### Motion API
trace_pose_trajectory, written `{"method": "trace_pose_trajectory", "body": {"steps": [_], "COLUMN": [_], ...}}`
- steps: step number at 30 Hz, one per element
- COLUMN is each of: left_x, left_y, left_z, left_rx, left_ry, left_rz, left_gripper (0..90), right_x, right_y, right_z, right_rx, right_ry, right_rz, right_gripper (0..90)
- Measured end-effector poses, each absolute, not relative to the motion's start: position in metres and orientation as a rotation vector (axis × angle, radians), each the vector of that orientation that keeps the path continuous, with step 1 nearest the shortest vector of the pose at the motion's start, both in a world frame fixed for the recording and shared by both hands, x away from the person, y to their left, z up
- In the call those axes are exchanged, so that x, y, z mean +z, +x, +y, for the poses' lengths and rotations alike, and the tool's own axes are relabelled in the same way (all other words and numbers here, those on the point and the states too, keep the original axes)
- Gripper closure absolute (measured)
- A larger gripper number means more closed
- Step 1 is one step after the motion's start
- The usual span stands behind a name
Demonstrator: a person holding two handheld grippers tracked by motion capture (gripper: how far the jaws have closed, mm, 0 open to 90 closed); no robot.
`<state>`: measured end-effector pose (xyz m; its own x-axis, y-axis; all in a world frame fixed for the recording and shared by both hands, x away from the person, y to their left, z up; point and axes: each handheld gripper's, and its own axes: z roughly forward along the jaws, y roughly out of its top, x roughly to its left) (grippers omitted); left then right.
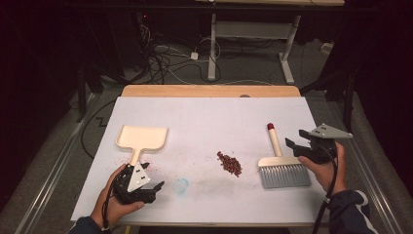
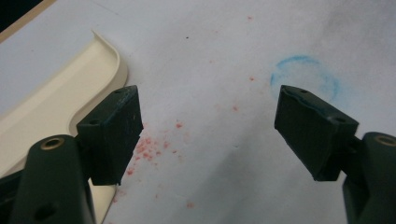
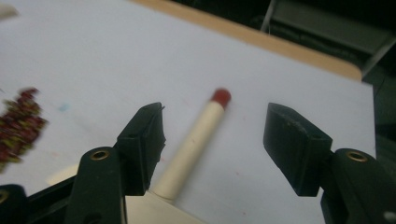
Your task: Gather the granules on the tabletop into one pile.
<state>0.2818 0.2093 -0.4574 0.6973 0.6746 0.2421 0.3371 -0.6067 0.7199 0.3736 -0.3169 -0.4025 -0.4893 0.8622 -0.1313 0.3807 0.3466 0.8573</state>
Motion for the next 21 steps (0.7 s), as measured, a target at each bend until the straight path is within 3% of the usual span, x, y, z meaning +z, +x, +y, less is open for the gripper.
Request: {"method": "trace_pose_trajectory", "body": {"steps": [7,21], "left_x": [-0.458,-0.461], "left_y": [0.279,0.280], "left_z": [0.209,0.205], "left_rx": [0.701,0.722], "left_ry": [2.242,2.233], "left_rz": [0.773,0.773], "left_gripper": [21.9,17.3], "right_x": [-0.389,-0.431], "right_y": [0.330,0.274], "right_z": [-0.303,-0.283], "right_rx": [1.188,1.055], "right_ry": [0.907,0.868], "right_rz": [1.974,2.005], "right_gripper": [32.8,23.5]}}
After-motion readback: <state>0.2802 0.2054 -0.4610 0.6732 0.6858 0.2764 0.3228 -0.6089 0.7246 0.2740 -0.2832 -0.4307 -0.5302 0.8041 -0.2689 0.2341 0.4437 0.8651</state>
